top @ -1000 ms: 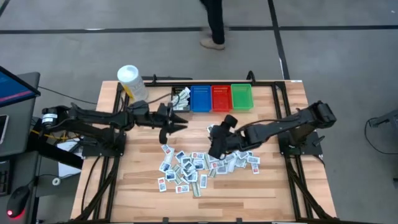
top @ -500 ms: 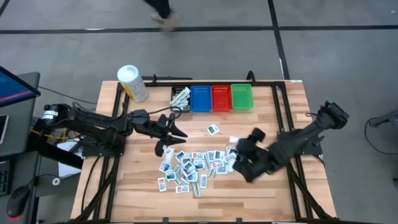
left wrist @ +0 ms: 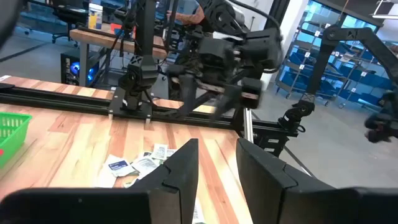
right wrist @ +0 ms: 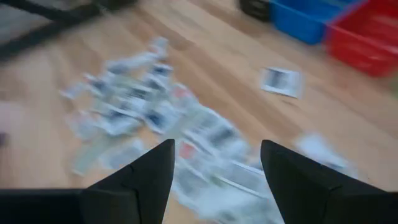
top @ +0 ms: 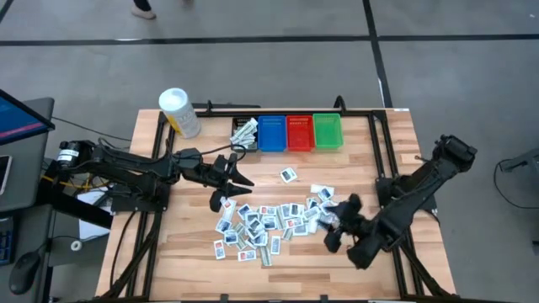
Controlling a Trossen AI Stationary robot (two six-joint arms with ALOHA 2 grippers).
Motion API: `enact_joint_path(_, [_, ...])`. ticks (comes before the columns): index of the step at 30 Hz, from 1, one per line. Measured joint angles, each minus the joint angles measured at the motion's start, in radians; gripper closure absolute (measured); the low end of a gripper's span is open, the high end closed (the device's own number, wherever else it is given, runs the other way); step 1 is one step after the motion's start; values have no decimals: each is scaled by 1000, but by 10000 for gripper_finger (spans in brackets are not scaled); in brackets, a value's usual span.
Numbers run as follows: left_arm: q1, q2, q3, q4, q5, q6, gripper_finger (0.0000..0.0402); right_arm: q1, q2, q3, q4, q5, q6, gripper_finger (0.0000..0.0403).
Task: Pick & Place First Aid Supplies
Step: Put the green bandage pack in the black bin
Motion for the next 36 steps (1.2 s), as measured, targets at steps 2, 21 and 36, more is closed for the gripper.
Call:
enact_joint_path(2, [0,0,0,-1,0,-3,293,-14,24,-5,116,-5,-96,170])
enact_joint_path(21, [-37,0,-1,-27,-5,-30,293,-181,246,-4,549,-469,-467,171])
enact_joint_path(36, [-85,0,-1,-27,-30,-31,293,-224,411,-4,634,-537,-811,171])
